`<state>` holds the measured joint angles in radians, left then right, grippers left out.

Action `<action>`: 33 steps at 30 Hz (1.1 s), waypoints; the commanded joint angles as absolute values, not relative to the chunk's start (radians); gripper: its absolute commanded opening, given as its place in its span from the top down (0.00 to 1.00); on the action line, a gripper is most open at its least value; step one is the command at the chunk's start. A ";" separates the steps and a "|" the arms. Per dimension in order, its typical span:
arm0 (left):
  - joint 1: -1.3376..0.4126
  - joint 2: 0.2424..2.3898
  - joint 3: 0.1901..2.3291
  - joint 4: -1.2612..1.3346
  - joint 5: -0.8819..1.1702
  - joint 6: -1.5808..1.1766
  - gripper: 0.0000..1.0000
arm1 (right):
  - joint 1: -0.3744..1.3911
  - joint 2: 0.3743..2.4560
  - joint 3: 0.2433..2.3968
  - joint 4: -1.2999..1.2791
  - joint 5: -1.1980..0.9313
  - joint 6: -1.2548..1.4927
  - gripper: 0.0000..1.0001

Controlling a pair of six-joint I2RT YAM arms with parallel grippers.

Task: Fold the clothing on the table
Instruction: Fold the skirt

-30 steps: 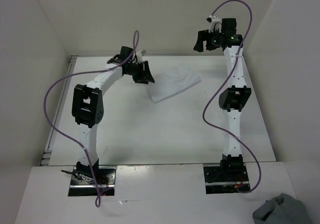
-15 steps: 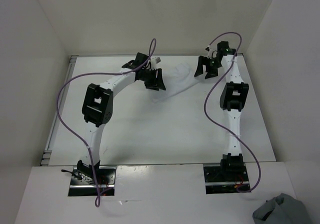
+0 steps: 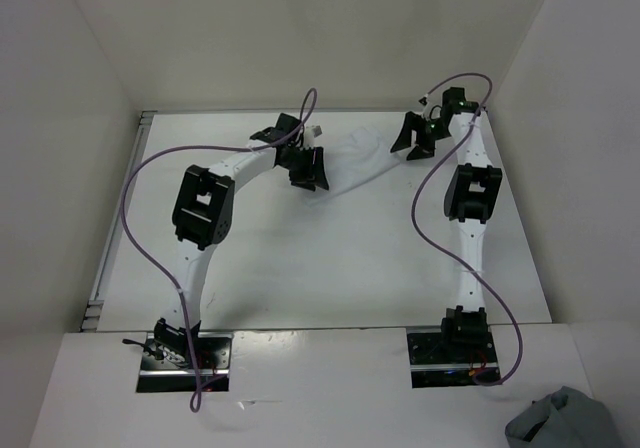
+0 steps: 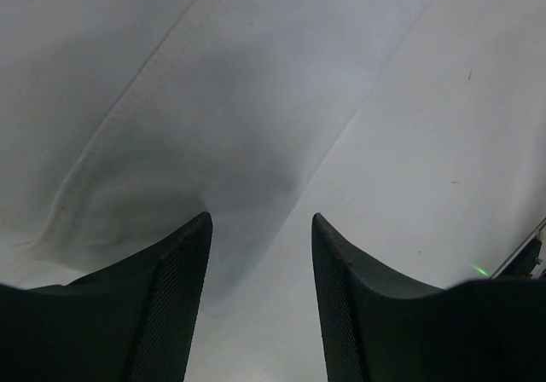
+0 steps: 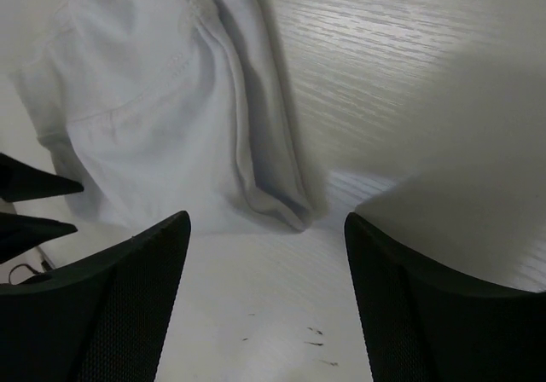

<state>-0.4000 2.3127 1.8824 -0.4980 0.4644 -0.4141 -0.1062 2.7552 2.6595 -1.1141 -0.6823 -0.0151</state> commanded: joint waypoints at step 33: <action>-0.362 2.066 1.622 -0.540 0.469 -0.356 0.46 | 0.076 1.734 1.572 -0.605 -0.585 -0.121 1.00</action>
